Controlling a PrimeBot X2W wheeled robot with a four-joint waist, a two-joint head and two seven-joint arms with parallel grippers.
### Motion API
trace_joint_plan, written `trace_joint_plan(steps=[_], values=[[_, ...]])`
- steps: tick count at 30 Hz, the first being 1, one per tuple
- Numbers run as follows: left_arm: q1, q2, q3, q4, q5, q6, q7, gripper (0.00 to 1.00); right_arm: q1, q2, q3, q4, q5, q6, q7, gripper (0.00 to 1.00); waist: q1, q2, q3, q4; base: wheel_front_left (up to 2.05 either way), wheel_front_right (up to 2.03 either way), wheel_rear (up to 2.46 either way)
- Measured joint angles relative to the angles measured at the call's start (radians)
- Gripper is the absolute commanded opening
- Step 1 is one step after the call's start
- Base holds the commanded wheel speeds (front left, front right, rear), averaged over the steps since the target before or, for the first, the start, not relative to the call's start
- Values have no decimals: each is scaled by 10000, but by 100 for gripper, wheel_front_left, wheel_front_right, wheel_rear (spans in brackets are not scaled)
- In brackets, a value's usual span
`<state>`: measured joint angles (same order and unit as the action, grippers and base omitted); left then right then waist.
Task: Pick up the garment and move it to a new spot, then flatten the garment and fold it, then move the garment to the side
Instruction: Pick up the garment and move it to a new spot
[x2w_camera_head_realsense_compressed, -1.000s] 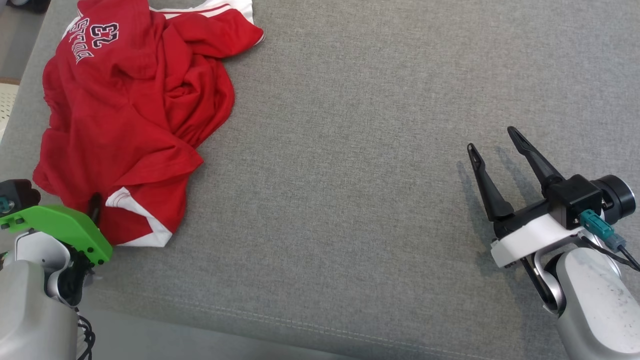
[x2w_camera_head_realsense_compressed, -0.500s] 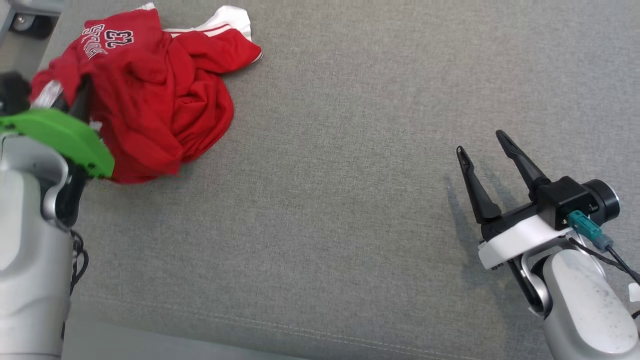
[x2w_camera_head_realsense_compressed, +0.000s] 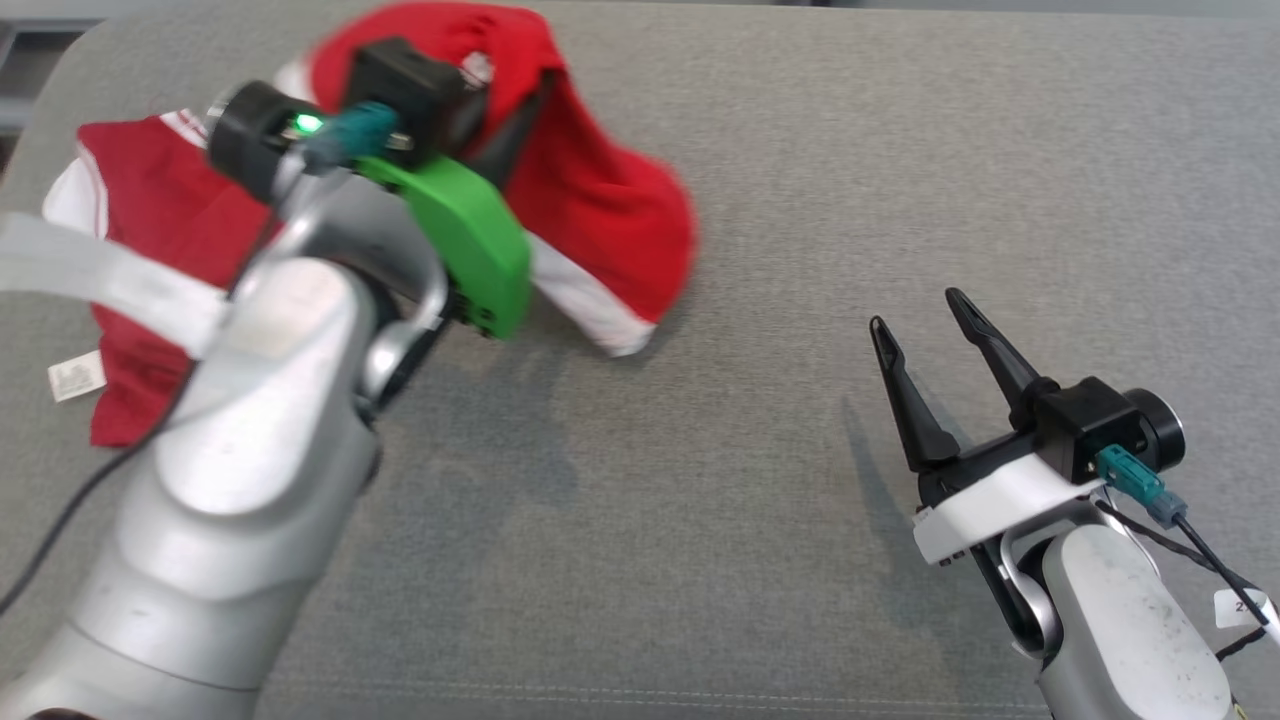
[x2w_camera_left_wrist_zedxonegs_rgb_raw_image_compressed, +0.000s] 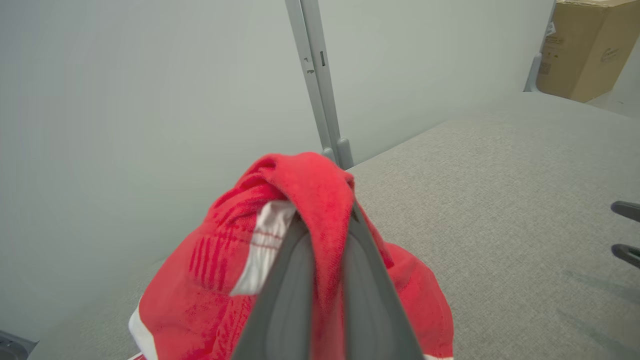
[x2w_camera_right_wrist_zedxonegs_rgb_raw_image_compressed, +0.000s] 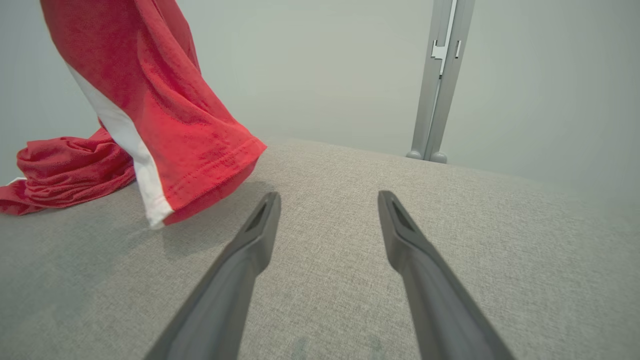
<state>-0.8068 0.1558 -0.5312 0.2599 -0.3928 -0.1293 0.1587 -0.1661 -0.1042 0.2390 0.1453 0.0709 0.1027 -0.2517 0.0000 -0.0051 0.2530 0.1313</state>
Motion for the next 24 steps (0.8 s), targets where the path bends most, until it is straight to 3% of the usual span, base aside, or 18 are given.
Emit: trace_joint_plan(steps=[7, 11, 17, 24], values=[[-83, -1137, -2207, -291, -360, 0, 976, 0, 434, 169, -297, -320, 111, -351, 0, 100, 0, 0, -226, -1019, 0, 0, 0], [-343, -1321, -2828, -506, -667, -13, 1229, 0, 639, 265, -451, -545, 192, -535, -2, 100, 0, 0, -261, -1552, 0, 0, 0], [-621, -1308, -3118, -738, -1106, -15, 1392, 0, 850, 418, -560, -805, 303, -782, -2, 100, -1, 0, -228, -2362, 0, 0, 0], [-886, -1296, -3035, -698, -1622, -15, 1486, 0, 965, 462, -405, -884, 437, -780, -2, 100, -1, 0, -151, -3173, 0, 0, 0]])
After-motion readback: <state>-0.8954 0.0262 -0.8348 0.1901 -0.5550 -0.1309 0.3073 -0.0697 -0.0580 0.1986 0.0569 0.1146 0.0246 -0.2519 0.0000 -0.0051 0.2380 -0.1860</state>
